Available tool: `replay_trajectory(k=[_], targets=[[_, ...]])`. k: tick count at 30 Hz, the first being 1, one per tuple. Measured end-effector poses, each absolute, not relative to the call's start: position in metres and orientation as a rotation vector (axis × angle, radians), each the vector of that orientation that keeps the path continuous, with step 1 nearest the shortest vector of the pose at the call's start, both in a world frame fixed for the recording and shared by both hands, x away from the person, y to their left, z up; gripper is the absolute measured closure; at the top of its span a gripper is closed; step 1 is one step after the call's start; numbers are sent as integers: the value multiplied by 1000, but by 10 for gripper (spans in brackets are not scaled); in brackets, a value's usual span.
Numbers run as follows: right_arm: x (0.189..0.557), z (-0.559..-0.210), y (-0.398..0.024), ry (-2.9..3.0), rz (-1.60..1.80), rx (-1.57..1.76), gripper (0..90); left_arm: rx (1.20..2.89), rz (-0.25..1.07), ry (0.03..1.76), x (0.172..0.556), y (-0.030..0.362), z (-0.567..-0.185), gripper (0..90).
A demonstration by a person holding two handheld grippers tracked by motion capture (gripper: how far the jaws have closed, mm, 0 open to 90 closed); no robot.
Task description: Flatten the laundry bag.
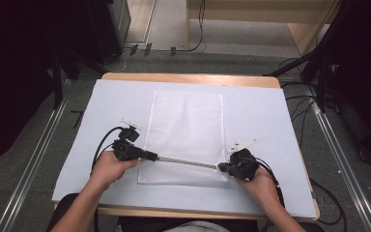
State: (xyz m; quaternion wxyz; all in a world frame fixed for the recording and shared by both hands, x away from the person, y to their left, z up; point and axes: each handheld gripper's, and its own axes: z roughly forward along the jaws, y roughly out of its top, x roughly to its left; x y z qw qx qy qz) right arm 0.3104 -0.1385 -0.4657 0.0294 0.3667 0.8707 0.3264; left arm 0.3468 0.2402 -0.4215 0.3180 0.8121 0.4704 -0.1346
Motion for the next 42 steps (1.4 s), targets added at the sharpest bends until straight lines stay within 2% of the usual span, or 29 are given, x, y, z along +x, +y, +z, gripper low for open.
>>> replay_trajectory(k=[14, 28, 35, 38, 40, 41, 42], targets=[[312, -466, -139, 2695, 1007, 1133, 900, 2098, -348, 1287, 346, 257, -421, 887], [312, -465, -138, 2705, 998, 1132, 900, 2114, -226, 1394, 348, 280, -422, 887], [313, -465, -139, 2710, 1005, 1132, 900, 2135, -183, 1414, 348, 279, -424, 886], [313, -465, -139, 2711, 1007, 1136, 900, 2046, -257, 1411, 351, 287, -427, 883], [313, -465, -139, 2714, 1007, 1117, 900, 2032, -234, 1344, 351, 289, -427, 863], [314, -465, -140, 2719, 1017, 1118, 900, 2060, -189, 1302, 351, 288, -426, 806], [315, -466, -141, 2725, 1028, 1128, 900, 2089, -175, 1269, 350, 286, -426, 707]])
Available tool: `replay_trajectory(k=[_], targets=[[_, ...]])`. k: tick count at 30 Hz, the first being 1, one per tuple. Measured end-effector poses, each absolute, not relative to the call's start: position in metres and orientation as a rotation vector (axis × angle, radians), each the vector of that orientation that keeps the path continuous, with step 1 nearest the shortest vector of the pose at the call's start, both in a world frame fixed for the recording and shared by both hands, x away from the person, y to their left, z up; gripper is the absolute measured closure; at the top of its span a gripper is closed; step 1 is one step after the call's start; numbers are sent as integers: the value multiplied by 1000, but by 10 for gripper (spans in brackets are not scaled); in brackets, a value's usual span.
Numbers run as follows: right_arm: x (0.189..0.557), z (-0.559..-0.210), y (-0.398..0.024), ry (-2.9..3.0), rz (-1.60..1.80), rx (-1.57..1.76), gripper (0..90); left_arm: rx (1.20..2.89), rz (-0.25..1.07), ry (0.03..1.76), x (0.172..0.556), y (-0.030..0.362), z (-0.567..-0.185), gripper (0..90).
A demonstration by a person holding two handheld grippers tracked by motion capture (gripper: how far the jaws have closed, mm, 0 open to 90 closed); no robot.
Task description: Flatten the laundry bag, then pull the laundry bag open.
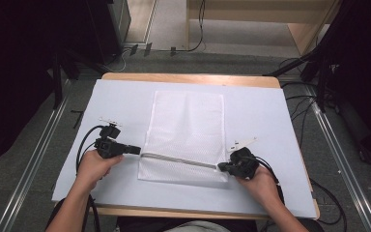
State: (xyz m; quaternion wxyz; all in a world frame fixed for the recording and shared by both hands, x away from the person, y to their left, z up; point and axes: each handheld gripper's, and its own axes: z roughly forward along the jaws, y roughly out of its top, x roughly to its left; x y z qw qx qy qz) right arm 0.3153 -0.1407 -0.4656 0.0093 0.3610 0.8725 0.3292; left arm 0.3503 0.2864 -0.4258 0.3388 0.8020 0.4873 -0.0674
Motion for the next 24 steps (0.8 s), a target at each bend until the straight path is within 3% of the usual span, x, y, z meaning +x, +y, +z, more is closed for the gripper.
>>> replay_trajectory(k=[3, 4, 12, 14, 24], targets=[[319, -467, -145, 2743, 1085, 1151, 900, 2082, -155, 1232, 350, 287, -424, 634], [321, -465, -148, 2743, 1130, 1177, 815, 2057, -149, 1237, 351, 288, -423, 601], [323, -455, -156, 2662, 1276, 1164, 733, 1965, -67, 1187, 352, 297, -418, 455], [324, -454, -160, 2625, 1292, 1162, 679, 1961, -50, 1189, 353, 299, -417, 440], [329, -448, -188, 2456, 1369, 1154, 586, 1952, 47, 1227, 358, 318, -419, 390]])
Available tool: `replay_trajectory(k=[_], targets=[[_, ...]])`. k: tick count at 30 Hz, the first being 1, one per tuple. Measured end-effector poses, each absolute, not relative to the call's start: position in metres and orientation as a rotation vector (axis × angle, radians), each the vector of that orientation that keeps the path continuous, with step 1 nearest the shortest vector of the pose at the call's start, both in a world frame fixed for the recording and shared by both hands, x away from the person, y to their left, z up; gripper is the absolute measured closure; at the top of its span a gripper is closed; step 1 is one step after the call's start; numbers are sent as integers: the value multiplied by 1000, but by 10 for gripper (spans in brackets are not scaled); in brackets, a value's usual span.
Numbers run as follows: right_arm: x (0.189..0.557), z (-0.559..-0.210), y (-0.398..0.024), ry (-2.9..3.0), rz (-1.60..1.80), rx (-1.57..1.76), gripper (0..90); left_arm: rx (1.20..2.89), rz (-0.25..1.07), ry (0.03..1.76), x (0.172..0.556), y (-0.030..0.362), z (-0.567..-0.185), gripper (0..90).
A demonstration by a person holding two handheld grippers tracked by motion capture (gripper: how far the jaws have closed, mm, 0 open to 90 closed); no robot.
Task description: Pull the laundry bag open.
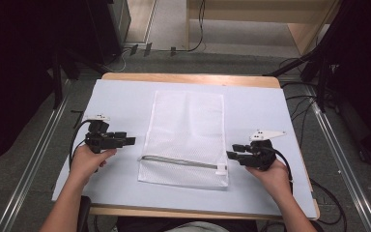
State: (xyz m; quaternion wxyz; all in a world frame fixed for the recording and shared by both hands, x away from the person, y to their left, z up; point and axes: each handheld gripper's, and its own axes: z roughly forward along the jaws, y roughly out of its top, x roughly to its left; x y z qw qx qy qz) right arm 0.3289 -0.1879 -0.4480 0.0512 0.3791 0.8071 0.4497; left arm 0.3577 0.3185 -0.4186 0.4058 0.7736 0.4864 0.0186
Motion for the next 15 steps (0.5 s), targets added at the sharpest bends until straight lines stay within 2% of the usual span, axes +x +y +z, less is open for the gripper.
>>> replay_trajectory(k=[7, 15], targets=[[334, -451, -206, 2382, 1354, 1185, 519, 1945, 65, 1257, 361, 325, -422, 374], [337, -452, -220, 2312, 1349, 1234, 515, 1953, 81, 1277, 364, 330, -425, 357]])
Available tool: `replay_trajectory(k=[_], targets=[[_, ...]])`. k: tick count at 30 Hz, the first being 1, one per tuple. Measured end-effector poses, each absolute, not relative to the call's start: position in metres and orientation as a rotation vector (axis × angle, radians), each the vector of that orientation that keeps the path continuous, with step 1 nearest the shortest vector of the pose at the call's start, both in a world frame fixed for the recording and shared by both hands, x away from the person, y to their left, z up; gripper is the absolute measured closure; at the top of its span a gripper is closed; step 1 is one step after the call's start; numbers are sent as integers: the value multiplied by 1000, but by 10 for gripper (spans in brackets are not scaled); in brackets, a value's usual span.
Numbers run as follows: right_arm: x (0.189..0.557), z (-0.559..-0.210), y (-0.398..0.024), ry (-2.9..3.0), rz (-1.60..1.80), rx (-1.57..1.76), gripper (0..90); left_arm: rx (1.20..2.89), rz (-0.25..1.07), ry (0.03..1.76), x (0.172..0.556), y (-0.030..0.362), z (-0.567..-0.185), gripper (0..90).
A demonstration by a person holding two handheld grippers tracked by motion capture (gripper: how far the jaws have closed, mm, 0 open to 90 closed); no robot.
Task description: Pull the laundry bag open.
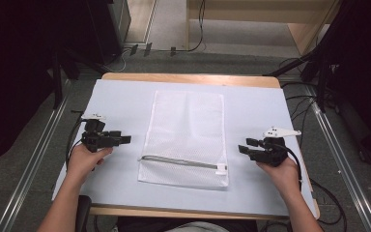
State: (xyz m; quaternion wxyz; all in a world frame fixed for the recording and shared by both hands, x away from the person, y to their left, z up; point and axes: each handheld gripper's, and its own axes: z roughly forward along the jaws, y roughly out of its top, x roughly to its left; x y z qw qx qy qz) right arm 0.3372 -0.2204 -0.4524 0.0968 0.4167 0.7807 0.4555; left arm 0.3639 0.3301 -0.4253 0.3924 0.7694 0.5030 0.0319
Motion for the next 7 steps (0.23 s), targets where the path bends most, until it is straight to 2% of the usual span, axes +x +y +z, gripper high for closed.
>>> replay_trajectory(k=[7], targets=[[338, -454, -221, 2298, 1342, 1238, 487, 1963, 101, 1269, 366, 330, -427, 341]])
